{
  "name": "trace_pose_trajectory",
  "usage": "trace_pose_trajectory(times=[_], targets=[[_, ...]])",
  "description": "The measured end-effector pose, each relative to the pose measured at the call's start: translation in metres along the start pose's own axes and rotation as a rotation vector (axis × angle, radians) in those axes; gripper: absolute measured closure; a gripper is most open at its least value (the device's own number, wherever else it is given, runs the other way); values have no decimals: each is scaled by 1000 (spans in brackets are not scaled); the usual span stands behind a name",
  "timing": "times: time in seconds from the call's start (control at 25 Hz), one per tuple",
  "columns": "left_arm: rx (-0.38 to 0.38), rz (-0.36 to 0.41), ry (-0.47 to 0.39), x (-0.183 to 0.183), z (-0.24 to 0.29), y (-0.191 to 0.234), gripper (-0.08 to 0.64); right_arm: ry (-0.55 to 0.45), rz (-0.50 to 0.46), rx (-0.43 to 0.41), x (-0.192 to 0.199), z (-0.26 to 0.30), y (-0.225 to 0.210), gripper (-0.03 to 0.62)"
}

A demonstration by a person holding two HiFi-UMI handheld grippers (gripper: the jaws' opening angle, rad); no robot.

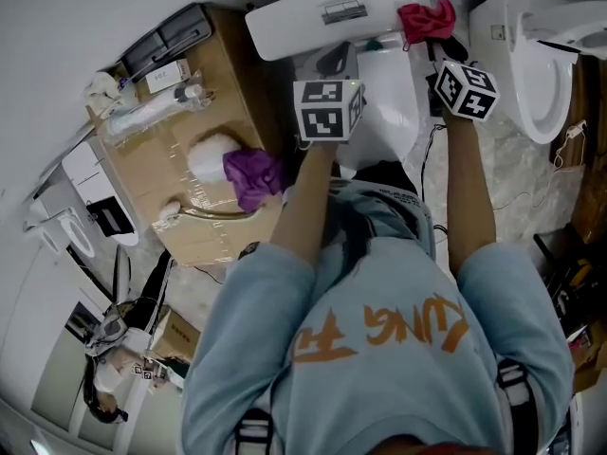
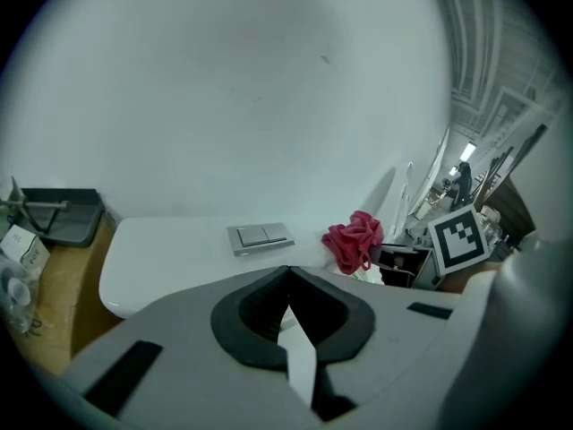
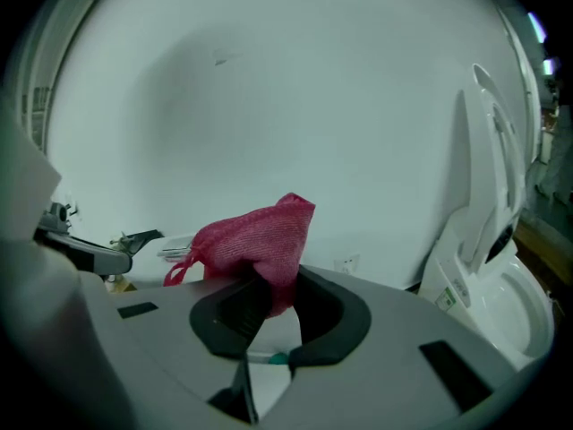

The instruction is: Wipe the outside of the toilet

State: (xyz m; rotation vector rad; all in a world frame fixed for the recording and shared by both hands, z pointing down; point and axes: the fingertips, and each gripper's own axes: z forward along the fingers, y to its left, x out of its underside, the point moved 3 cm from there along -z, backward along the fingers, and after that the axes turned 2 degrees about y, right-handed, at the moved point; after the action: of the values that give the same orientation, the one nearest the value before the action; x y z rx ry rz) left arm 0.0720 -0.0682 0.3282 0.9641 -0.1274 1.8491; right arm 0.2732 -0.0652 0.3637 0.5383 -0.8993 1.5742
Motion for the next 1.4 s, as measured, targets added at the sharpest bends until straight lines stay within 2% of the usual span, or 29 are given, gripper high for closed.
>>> trace_pose_trajectory(times=[0.12, 0.2, 0.36, 0.6, 0.84, 1.08, 1.24, 1.4], targets=[[-28, -16, -50, 1, -9, 5, 535, -65, 73, 26, 1, -14, -16, 517], [-45, -20, -92, 2, -15, 8, 535, -127, 101, -21, 0, -26, -16, 517], [-96, -42, -186, 16, -32, 18, 535, -190, 61, -113, 12, -46, 3, 518], [-187, -115, -295, 69, -55, 40, 535, -190, -95, -278, 46, -56, 61, 517], [-290, -187, -353, 123, -81, 72, 535, -157, -230, -431, 91, -56, 128, 517], [-326, -189, -411, 145, -97, 96, 535, -143, -354, -564, 120, -36, 195, 517], [-339, -197, -432, 158, -98, 115, 535, -129, -452, -609, 132, -22, 235, 517], [-354, -181, -455, 159, -94, 134, 535, -116, -508, -596, 139, 2, 262, 517]])
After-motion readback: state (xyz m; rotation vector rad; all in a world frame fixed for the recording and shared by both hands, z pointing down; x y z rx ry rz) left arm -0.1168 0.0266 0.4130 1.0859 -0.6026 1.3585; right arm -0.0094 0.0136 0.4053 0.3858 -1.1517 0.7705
